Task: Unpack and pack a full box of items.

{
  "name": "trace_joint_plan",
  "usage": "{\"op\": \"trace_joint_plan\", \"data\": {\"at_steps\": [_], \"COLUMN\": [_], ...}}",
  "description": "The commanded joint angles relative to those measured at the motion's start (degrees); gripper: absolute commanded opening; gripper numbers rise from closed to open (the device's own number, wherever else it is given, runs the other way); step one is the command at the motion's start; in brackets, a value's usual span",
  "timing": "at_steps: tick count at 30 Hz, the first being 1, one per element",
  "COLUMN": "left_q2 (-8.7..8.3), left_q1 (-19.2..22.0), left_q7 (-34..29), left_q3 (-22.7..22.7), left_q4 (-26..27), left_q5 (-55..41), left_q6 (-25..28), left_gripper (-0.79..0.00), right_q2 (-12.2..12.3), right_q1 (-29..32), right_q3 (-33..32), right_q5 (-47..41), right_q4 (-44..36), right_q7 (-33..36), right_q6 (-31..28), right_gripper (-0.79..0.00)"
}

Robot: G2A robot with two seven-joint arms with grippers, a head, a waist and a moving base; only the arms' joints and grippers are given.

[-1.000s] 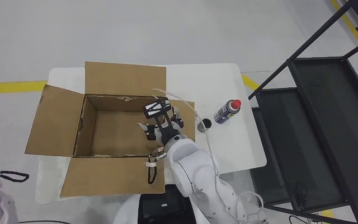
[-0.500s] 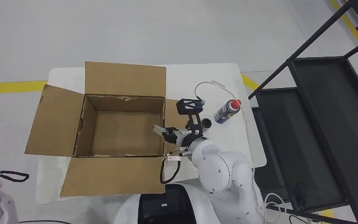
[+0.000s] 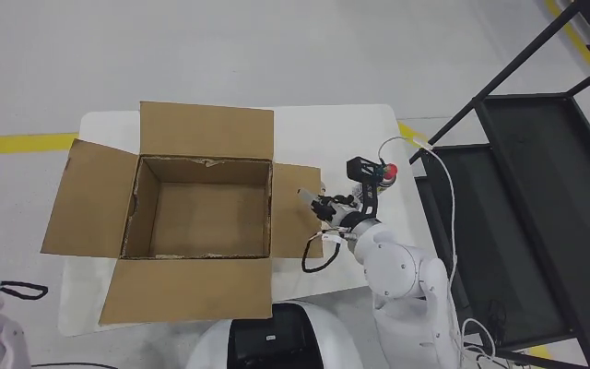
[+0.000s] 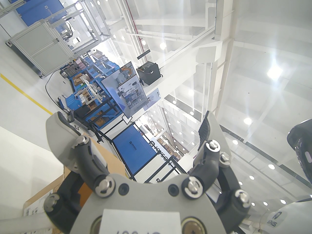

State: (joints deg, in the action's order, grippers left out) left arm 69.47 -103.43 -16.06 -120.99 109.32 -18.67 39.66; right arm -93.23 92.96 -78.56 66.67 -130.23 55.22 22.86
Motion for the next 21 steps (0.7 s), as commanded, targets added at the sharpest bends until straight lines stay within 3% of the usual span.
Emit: {"op": "trace_joint_plan", "data": {"at_steps": [1, 6, 10, 14, 21], "left_q2": [0.0, 0.0, 0.0, 0.0, 0.0], "left_q1": [0.0, 0.0, 0.0, 0.0, 0.0], "left_q7": [0.0, 0.0, 0.0, 0.0, 0.0], "left_q3": [0.0, 0.0, 0.0, 0.0, 0.0], "left_q4": [0.0, 0.0, 0.0, 0.0, 0.0], "left_q5": [0.0, 0.0, 0.0, 0.0, 0.0], "left_q6": [0.0, 0.0, 0.0, 0.0, 0.0], "left_gripper": [0.0, 0.0, 0.0, 0.0, 0.0], "right_q2": [-0.03, 0.33, 1.42, 2.09, 2.56], "right_q1": [-0.67, -1.11, -0.32, -0.52, -3.3], "right_q3": [-1.49, -6.78, -9.9, -11.18, -11.82], "right_q5": [-2.3, -5.35, 6.9, 19.72, 24.36], "right_q4": [-0.29, 2.58, 4.92, 8.79, 19.34], "right_q7": [-4.5, -15.65, -19.28, -23.16, -28.85], "right_q6": [0.13, -3.8, -8.31, -7.57, -8.01], "right_gripper": [0.0, 0.0, 0.0, 0.0, 0.0]}}
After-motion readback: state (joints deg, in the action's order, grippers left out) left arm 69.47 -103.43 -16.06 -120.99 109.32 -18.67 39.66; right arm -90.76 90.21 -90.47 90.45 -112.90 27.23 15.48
